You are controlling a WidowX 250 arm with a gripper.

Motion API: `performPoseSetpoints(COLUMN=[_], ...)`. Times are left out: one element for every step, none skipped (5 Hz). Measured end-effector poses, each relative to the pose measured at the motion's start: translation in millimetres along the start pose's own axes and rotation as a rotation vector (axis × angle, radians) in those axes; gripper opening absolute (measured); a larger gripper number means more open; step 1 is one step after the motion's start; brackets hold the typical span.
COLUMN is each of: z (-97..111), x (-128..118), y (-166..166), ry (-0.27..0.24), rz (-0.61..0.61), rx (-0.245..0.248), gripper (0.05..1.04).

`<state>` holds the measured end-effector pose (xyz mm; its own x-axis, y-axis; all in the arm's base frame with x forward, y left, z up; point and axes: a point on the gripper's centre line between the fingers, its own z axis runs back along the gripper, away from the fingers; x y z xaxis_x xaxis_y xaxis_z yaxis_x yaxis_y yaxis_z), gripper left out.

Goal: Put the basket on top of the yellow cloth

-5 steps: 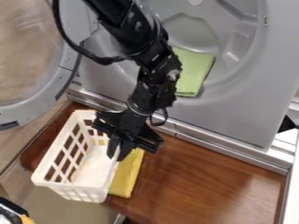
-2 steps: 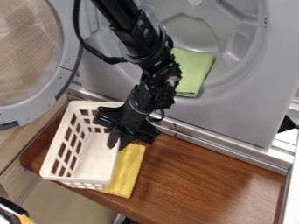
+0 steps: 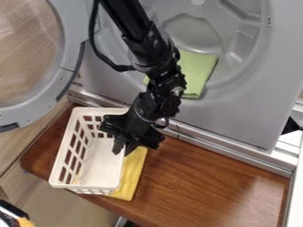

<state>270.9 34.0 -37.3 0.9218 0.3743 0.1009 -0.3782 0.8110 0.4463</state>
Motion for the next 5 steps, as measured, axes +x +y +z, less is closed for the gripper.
performPoseSetpoints(z=[1,4,5,15,37], x=[7,14,11,7,8], y=[-7,-9,-8,-7,-13], ry=[-0.004,-0.02,-0.004,0.046,0.01], rz=[-0.001,-0.002,0.011,0.049,0.022], rx=[-0.02,-0.023,-0.006,-0.012,-0.099], gripper=[0.318,0.621,0.919,1.007,1.002])
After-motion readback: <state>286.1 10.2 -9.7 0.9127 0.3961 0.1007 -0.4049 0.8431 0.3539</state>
